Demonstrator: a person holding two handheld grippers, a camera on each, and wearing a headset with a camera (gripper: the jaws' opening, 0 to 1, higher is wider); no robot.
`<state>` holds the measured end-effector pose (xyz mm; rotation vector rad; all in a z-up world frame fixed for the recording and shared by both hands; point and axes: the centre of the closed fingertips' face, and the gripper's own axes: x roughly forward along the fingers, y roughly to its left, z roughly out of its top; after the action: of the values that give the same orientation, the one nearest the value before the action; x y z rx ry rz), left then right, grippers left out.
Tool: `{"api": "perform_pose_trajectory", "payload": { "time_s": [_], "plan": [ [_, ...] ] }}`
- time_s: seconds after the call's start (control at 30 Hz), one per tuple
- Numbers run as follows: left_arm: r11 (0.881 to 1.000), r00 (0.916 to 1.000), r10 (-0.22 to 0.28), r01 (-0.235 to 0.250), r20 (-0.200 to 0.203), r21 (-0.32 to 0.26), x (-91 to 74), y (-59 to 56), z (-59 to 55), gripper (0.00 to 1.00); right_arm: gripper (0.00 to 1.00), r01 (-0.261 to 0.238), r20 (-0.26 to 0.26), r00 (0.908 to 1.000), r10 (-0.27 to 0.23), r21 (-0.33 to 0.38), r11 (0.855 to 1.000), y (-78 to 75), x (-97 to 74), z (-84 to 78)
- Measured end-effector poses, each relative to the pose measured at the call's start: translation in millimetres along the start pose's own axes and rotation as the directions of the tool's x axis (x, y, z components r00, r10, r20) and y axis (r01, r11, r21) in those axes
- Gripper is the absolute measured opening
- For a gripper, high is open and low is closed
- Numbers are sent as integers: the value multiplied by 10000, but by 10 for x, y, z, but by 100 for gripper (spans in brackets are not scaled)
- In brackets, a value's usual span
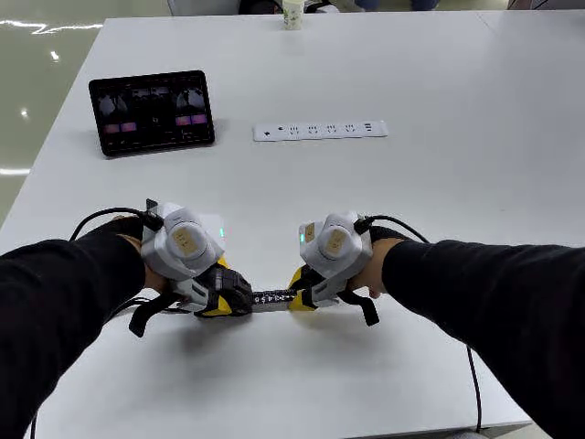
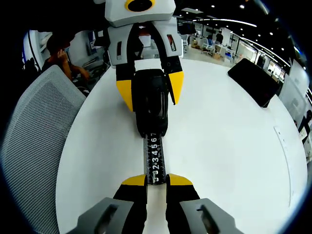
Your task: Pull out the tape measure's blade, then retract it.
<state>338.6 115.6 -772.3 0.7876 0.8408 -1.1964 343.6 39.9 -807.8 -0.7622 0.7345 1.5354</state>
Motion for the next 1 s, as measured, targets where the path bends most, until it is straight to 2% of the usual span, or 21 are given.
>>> {"api": "perform_pose_trajectory", "payload": {
  "time_s": [1.0],
  "plan": [
    [9999, 10000, 61, -62, 58, 127, 15, 0, 5, 30, 11, 39, -8, 10000, -39, 218, 9998, 28, -39, -76]
  ]
}}
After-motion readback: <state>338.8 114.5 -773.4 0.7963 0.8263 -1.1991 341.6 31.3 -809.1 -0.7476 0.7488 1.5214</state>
